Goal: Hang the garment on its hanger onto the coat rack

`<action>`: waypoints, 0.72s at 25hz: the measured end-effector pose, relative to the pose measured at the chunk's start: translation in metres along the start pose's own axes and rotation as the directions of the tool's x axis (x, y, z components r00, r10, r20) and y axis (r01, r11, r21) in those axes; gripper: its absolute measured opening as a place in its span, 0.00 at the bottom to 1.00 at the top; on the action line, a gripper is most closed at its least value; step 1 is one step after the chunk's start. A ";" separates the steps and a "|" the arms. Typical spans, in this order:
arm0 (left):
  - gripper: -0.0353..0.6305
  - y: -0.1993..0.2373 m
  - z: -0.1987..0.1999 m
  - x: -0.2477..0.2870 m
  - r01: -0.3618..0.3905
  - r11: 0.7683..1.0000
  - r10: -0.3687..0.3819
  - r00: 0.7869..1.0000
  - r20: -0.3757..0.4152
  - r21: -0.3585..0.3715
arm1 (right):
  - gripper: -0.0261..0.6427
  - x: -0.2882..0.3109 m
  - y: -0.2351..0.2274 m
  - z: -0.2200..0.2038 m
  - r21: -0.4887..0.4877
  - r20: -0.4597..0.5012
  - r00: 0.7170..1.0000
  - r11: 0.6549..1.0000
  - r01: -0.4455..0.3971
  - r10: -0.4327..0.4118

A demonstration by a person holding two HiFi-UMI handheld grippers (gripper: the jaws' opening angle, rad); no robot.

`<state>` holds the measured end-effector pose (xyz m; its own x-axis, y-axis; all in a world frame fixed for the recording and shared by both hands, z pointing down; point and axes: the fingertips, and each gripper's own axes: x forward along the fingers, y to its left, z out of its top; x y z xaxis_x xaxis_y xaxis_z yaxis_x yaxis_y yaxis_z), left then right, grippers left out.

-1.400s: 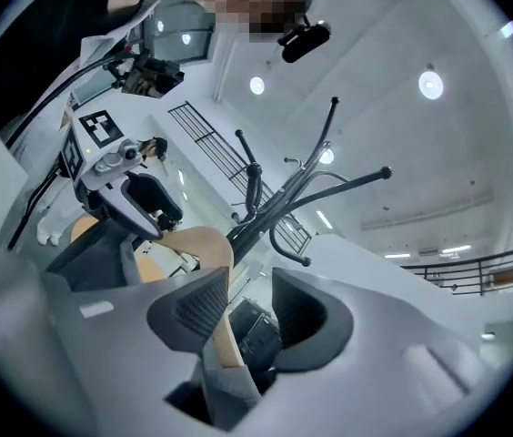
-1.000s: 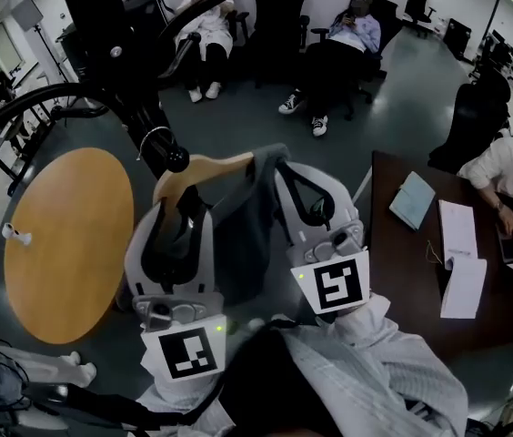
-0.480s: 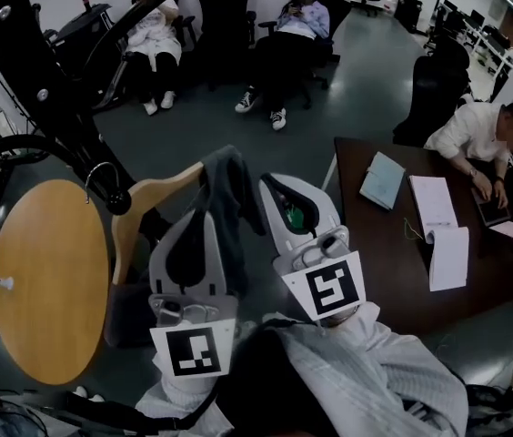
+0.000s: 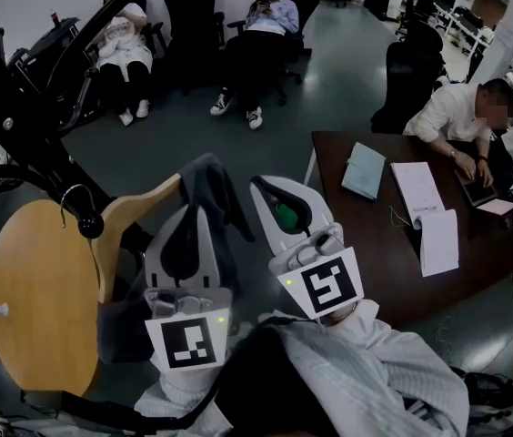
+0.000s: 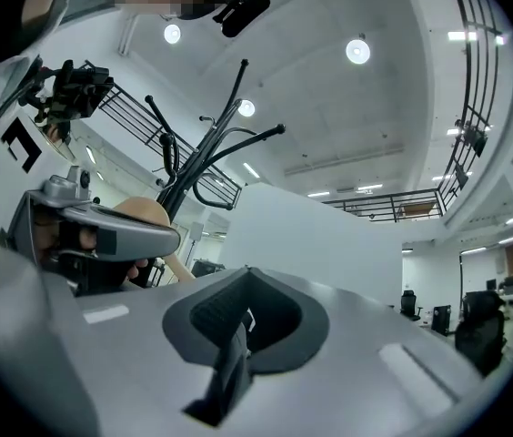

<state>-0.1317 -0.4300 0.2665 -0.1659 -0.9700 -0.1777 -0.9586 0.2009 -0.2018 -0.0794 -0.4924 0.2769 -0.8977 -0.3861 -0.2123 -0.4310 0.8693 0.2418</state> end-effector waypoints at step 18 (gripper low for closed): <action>0.06 0.007 -0.007 -0.002 -0.013 0.999 0.014 0.999 -0.031 0.052 | 0.04 0.008 0.011 -0.004 0.021 0.001 1.000 0.999 -0.031 0.031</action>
<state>-0.1401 -0.4277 0.2718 -0.1867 -0.9708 -0.1508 -0.9432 0.2200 -0.2489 -0.0918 -0.4870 0.2813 -0.9106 -0.3588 -0.2052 -0.4010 0.8871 0.2284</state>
